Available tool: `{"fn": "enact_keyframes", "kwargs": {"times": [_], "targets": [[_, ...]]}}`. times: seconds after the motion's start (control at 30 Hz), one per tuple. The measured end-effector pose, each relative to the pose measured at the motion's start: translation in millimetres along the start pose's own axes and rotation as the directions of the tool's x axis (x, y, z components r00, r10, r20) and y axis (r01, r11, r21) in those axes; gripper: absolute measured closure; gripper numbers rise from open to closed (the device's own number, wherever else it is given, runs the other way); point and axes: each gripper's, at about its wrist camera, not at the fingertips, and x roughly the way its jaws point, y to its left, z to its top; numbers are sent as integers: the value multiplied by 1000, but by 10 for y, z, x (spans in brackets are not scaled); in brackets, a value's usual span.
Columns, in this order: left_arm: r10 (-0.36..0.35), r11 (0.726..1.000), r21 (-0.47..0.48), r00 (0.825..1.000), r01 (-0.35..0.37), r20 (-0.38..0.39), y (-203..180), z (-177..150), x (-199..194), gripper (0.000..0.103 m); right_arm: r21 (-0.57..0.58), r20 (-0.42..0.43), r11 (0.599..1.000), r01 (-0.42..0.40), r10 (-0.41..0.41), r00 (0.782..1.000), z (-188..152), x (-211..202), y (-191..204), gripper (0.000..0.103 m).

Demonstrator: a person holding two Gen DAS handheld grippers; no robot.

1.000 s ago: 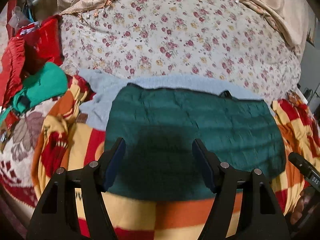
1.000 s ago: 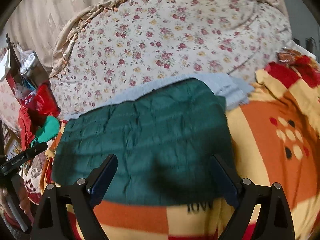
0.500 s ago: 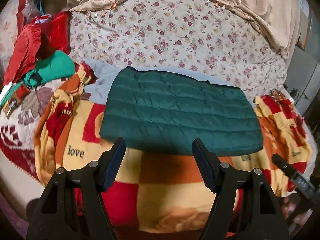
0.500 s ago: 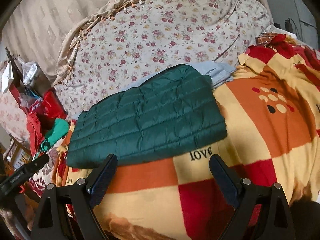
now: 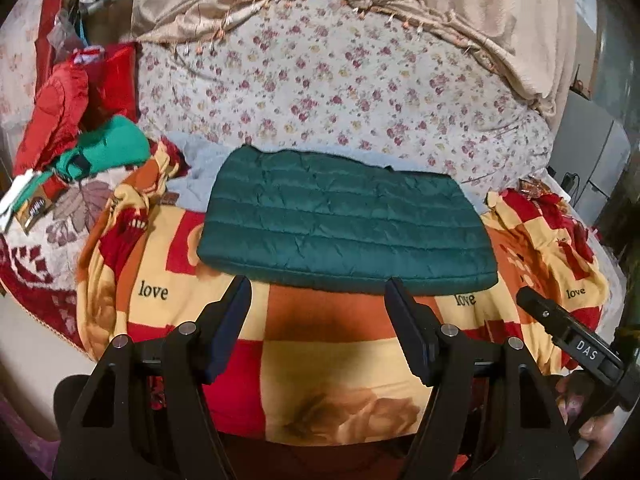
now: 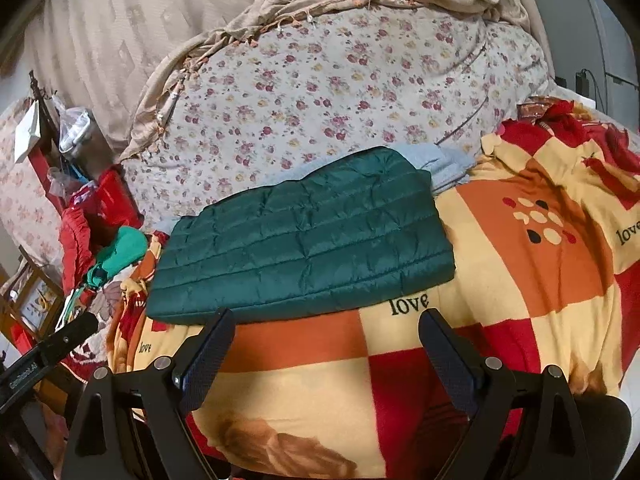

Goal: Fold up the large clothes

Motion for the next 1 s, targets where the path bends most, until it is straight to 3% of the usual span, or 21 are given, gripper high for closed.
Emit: {"fn": "enact_keyframes", "kwargs": {"times": [0.2, 0.53, 1.0], "targets": [[6, 1000, 18, 999, -7, 41, -23, -13, -159, 34, -28, 8, 999, 27, -27, 1000, -23, -31, 85, 11], [-34, 998, 53, 999, 34, 9, -254, -132, -215, 34, -70, 25, 992, 104, -102, 994, -108, 27, 92, 11], [-21, 997, 72, 1000, 21, -6, -354, -193, -147, 34, -67, 10, 991, 118, -118, 993, -137, 51, 11, 11]]}}
